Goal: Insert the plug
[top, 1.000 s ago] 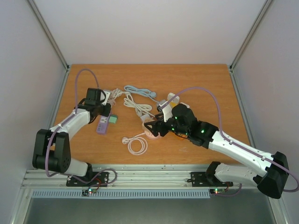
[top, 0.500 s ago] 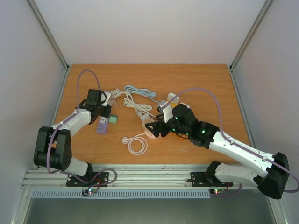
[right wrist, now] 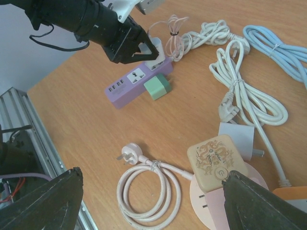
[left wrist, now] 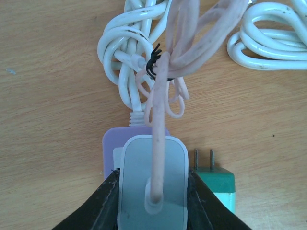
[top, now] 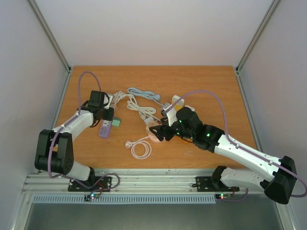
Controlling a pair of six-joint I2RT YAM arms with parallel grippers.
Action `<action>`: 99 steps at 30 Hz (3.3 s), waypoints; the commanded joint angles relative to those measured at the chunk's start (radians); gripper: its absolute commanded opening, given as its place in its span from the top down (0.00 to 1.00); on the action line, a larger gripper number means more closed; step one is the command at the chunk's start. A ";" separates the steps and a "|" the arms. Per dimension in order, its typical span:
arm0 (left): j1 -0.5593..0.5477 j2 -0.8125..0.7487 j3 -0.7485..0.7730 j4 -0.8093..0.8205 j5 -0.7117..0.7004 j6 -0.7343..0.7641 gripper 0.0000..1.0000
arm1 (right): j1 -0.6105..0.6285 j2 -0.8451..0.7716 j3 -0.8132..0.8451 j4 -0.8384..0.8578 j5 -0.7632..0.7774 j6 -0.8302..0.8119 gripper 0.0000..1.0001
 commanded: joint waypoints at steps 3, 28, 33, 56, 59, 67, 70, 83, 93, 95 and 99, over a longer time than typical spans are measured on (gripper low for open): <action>0.001 0.048 0.017 -0.069 -0.003 -0.036 0.95 | 0.005 0.018 -0.005 0.003 0.015 -0.010 0.19; -0.105 0.252 0.202 -0.331 -0.110 -0.234 0.87 | 0.004 0.015 -0.009 -0.010 0.054 -0.022 0.19; -0.112 0.236 0.199 -0.350 -0.074 -0.383 0.81 | 0.004 0.026 -0.008 -0.005 0.055 -0.015 0.19; -0.197 0.182 0.081 -0.248 -0.189 -0.599 0.50 | 0.004 0.086 0.040 -0.019 0.056 0.042 0.19; -0.198 0.133 0.130 -0.278 -0.152 -0.594 0.36 | 0.005 0.092 0.051 -0.036 0.089 0.071 0.18; -0.196 -0.048 0.161 -0.318 -0.158 -0.607 0.23 | 0.005 0.151 0.121 -0.117 0.207 0.159 0.19; -0.185 -0.129 0.159 -0.355 -0.170 -0.622 0.23 | 0.004 0.194 0.163 -0.141 0.223 0.205 0.19; -0.093 -0.666 0.175 -0.420 -0.135 -0.598 0.19 | 0.048 0.753 0.676 -0.279 0.162 0.447 0.32; -0.112 -0.892 0.017 -0.354 -0.289 -0.493 0.19 | 0.124 1.089 0.952 -0.385 0.230 0.576 0.41; -0.123 -0.921 -0.010 -0.336 -0.319 -0.487 0.19 | 0.126 1.127 0.991 -0.402 0.226 0.588 0.41; -0.133 -0.950 -0.023 -0.330 -0.322 -0.460 0.19 | 0.135 1.167 1.048 -0.454 0.249 0.644 0.40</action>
